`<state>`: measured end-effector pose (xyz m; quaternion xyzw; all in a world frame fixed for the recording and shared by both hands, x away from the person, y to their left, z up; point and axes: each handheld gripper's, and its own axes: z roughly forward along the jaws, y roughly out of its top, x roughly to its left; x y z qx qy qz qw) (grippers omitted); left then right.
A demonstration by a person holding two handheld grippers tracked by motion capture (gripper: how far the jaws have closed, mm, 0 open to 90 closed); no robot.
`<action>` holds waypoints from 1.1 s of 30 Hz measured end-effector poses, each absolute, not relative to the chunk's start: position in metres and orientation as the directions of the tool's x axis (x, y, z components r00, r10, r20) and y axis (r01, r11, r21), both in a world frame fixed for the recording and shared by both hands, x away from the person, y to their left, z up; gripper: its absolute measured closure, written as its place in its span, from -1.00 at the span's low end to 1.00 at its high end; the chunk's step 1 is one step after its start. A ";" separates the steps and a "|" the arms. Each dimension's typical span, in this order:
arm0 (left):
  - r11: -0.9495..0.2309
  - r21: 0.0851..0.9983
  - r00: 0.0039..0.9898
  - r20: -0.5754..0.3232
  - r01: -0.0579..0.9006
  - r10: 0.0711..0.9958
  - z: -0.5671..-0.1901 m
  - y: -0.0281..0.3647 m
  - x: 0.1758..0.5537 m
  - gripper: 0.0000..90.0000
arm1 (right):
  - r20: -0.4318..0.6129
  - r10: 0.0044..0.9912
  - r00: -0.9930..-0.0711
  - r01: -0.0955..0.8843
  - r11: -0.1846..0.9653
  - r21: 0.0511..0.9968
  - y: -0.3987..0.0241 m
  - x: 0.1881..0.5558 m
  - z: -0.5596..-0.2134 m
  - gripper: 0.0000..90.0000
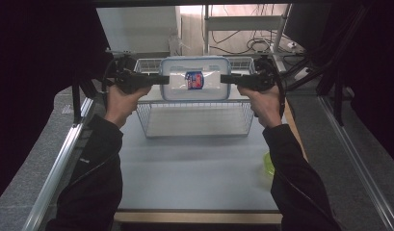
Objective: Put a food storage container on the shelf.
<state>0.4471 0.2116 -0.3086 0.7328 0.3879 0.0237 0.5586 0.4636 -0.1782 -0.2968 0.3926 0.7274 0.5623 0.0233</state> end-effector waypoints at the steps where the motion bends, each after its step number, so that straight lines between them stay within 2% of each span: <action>1: -0.070 0.834 0.692 -0.405 0.548 0.598 -0.309 0.211 0.449 0.12 | 0.416 0.596 -0.686 0.550 0.051 0.834 -0.178 0.466 -0.297 0.16; 9: -0.072 0.820 0.675 -0.414 0.568 0.611 -0.312 0.210 0.461 0.11 | 0.454 0.592 -0.665 0.576 0.020 0.817 -0.179 0.483 -0.303 0.16; 15: -0.046 0.842 0.700 -0.415 0.537 0.580 -0.319 0.213 0.462 0.14 | 0.448 0.590 -0.672 0.563 0.014 0.826 -0.181 0.486 -0.307 0.14; 19: -0.060 0.870 0.714 -0.361 0.490 0.600 -0.323 0.211 0.460 0.08 | 0.415 0.597 -0.686 0.535 0.027 0.845 -0.180 0.484 -0.308 0.13; 24: -0.104 0.874 0.691 -0.297 0.474 0.659 -0.325 0.204 0.459 -0.08 | 0.370 0.624 -0.688 0.511 0.056 0.857 -0.177 0.483 -0.307 0.07; 25: -0.118 0.875 0.695 -0.284 0.470 0.661 -0.326 0.203 0.459 -0.07 | 0.366 0.628 -0.687 0.511 0.059 0.858 -0.176 0.483 -0.307 0.05; 26: -0.133 0.872 0.691 -0.271 0.471 0.670 -0.327 0.201 0.459 0.02 | 0.363 0.631 -0.686 0.508 0.059 0.859 -0.176 0.484 -0.307 0.03; 28: -0.148 0.869 0.679 -0.252 0.473 0.689 -0.329 0.198 0.459 -0.03 | 0.361 0.641 -0.678 0.508 0.053 0.860 -0.175 0.484 -0.307 -0.01; 33: -0.119 0.865 0.673 -0.285 0.487 0.683 -0.330 0.199 0.461 -0.02 | 0.380 0.641 -0.667 0.523 0.039 0.852 -0.175 0.488 -0.308 -0.03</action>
